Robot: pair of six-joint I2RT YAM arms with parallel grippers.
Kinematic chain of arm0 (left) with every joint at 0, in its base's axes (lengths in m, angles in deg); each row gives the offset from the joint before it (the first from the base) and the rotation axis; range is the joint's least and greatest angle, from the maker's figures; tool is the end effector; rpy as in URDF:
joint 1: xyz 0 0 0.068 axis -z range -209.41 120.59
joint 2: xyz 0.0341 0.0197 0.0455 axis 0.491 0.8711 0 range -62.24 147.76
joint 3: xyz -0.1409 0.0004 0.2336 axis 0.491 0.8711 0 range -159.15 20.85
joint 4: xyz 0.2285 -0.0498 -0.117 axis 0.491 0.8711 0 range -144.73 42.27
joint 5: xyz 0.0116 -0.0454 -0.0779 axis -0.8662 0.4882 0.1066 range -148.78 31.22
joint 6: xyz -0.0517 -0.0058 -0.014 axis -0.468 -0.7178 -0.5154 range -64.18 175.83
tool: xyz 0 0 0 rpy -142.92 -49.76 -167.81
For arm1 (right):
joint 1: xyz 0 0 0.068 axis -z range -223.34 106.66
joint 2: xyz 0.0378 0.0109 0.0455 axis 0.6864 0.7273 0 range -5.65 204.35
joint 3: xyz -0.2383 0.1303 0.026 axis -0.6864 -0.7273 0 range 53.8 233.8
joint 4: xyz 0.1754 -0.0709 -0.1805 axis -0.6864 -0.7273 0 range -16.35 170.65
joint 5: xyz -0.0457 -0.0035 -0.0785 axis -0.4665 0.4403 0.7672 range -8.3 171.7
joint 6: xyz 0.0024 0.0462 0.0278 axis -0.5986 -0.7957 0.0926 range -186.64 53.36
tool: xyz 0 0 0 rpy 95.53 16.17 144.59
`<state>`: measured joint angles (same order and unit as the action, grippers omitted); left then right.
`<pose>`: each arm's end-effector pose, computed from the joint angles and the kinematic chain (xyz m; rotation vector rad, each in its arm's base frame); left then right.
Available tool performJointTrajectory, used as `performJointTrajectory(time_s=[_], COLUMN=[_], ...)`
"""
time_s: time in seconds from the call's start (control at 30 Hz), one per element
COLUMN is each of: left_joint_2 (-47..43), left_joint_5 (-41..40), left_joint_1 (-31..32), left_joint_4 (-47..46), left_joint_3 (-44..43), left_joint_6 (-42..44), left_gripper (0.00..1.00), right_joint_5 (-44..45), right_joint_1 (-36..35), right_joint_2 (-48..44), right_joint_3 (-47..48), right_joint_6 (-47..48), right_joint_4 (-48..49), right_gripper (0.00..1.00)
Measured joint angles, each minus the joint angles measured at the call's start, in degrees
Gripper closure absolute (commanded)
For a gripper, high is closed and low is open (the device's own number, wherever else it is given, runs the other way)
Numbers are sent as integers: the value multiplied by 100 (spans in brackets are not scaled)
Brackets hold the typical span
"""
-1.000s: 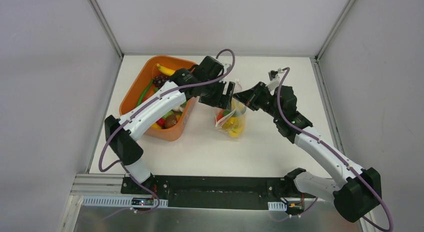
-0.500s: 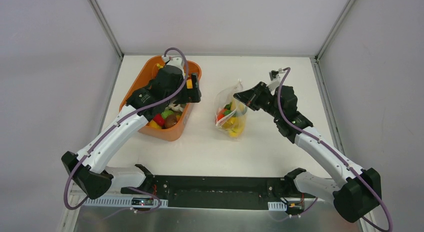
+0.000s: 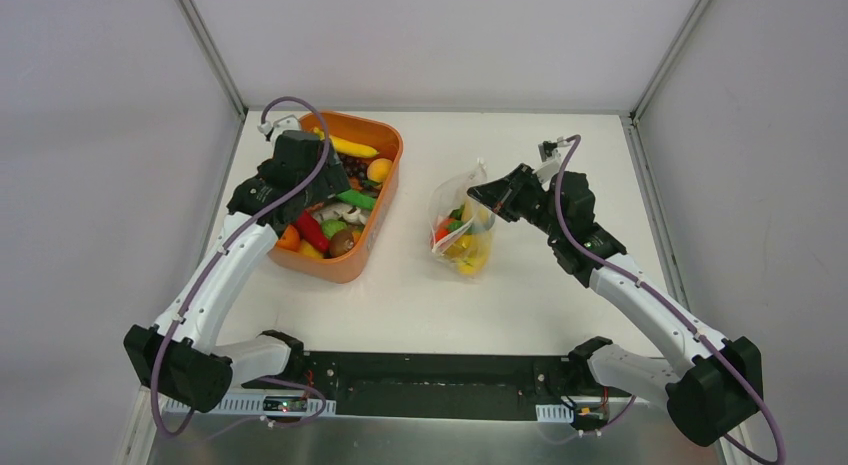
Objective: Place the food in the zip-top bag and seal the zipper
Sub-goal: Pick up the fake fruit from the bin.
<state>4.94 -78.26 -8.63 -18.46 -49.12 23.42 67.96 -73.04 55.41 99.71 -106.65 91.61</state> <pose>0.2372 -0.0773 0.3694 -0.4082 2.0836 -0.1843 0.2154 0.1325 0.3304 -0.0379 1.7658 1.1058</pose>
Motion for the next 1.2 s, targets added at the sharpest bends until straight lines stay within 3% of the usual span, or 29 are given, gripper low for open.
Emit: performJointTrajectory(time_s=[0.17,0.37,0.67,1.0,1.2], left_joint_2=[372,1447,3084,3976,4426], left_joint_5=[356,918,1467,1635,1823], left_joint_1=[-605,-1340,-1576,-1838,-1843], left_joint_4=[-11,-116,-382,-1019,-1220], left_joint_3=[-170,-986,-2723,-3008,-3248], left_joint_6=[0,76,1102,2435,2876], left_gripper=[1,6,21,22,43], right_joint_5=[-9,-22,-44,-44,-70], right_joint_1=[7,9,9,11,11], right_joint_2=[0,-22,-186,-326,-326], right_joint_3=[0,0,0,0,0], right_joint_6=[0,-2,-7,-4,-9], right_joint_4=[-9,-28,-151,-177,-177], right_gripper=[100,100,100,100,100])
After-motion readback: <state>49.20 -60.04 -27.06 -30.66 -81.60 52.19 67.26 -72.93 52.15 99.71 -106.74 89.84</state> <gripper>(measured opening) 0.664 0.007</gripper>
